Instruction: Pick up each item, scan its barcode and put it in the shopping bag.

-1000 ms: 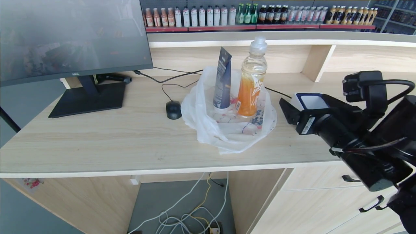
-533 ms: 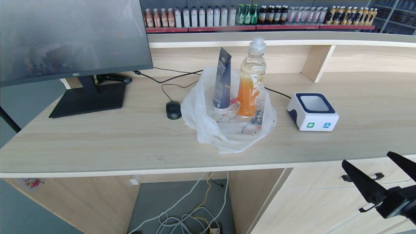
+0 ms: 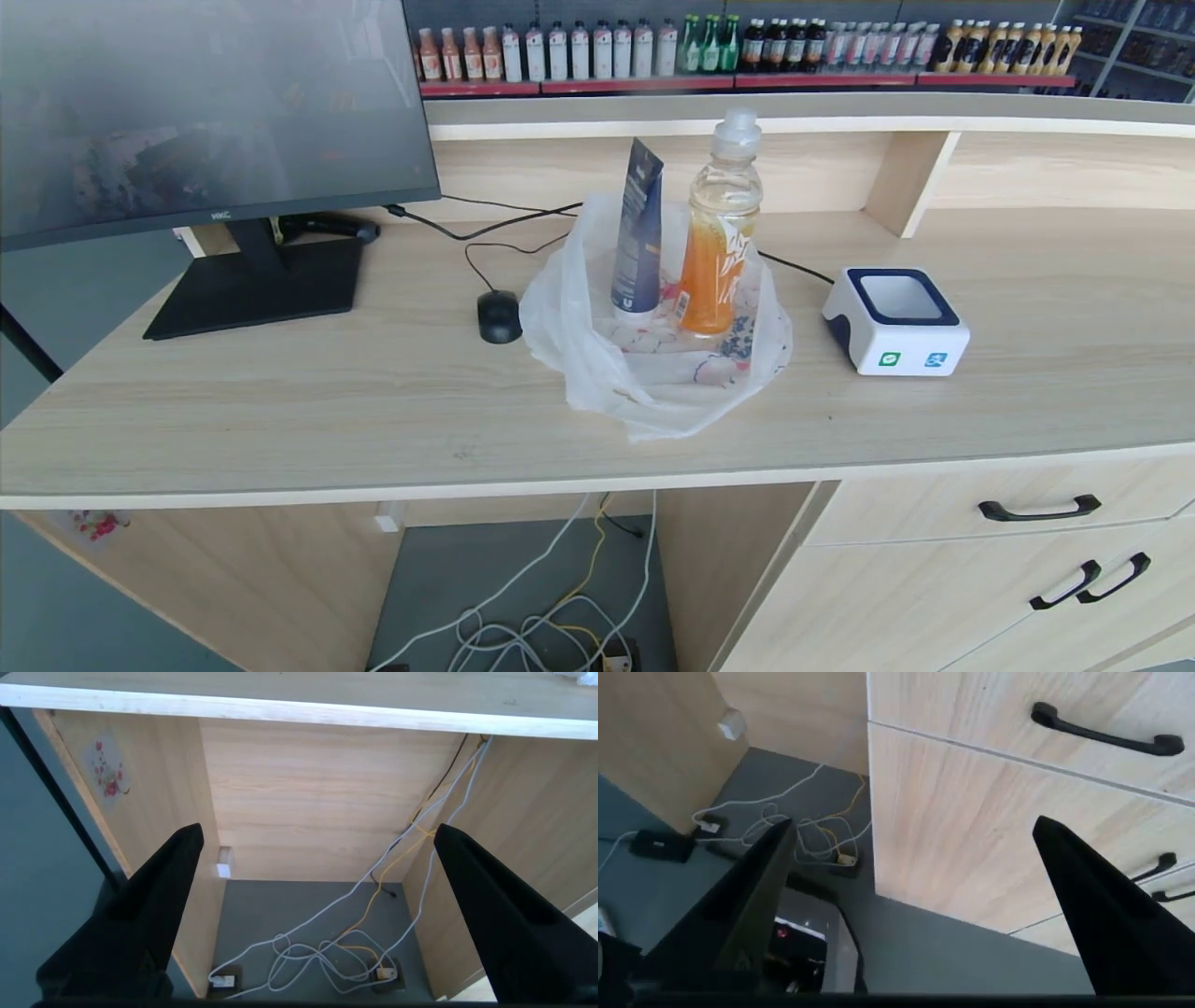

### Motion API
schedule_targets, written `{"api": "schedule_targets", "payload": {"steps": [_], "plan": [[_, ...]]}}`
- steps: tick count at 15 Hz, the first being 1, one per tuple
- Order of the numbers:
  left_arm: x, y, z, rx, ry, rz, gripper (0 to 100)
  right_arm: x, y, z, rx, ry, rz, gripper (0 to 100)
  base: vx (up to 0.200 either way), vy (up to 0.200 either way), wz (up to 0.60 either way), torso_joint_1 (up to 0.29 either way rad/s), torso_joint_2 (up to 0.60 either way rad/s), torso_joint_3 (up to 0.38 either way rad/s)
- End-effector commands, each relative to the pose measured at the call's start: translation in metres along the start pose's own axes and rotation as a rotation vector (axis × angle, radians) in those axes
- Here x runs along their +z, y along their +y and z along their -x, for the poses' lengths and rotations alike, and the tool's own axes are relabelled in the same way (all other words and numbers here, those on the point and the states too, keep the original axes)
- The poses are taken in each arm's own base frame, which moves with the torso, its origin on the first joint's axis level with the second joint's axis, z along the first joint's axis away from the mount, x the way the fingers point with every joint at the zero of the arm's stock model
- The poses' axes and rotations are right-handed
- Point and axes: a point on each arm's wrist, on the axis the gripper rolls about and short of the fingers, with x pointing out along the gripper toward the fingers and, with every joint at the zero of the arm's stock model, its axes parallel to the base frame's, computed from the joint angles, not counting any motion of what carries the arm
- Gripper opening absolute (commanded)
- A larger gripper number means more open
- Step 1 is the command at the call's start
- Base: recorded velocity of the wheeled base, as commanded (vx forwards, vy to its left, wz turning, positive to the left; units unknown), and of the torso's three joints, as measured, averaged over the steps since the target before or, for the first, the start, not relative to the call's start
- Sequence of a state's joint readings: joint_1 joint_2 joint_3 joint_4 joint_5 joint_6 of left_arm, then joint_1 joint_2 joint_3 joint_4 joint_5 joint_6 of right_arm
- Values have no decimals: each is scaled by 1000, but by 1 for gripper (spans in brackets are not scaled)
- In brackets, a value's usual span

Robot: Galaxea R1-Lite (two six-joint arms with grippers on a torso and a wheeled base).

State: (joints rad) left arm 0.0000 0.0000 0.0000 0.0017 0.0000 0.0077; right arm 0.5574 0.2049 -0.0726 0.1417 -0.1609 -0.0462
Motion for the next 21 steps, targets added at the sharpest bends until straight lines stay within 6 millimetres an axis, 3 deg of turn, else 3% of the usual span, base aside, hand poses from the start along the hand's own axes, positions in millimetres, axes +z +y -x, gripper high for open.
{"api": "schedule_targets", "payload": {"steps": [1,5,10,12,15,18,21], "plan": [[0,0,0,0,0,0,100,-1,-1,18,99,-186,-11,100,0,0,0,0,0,0],[0,0,0,-2,0,0,100,-1,0,18,107,-179,-63,100,0,0,0,0,0,0],[0,0,0,0,0,0,100,5,9,8,-307,-38,-134,100,0,0,0,0,0,0],[0,0,0,0,0,0,100,6,10,7,-393,-19,-124,100,0,0,0,0,0,0],[0,0,0,0,0,0,100,-1,17,18,-438,-163,-98,100,0,0,0,0,0,0],[0,0,0,0,0,0,100,-3,16,16,-453,-191,-97,100,0,0,0,0,0,0],[0,0,0,2,0,0,100,0,14,11,-479,-329,-38,100,0,0,0,0,0,0]]}}
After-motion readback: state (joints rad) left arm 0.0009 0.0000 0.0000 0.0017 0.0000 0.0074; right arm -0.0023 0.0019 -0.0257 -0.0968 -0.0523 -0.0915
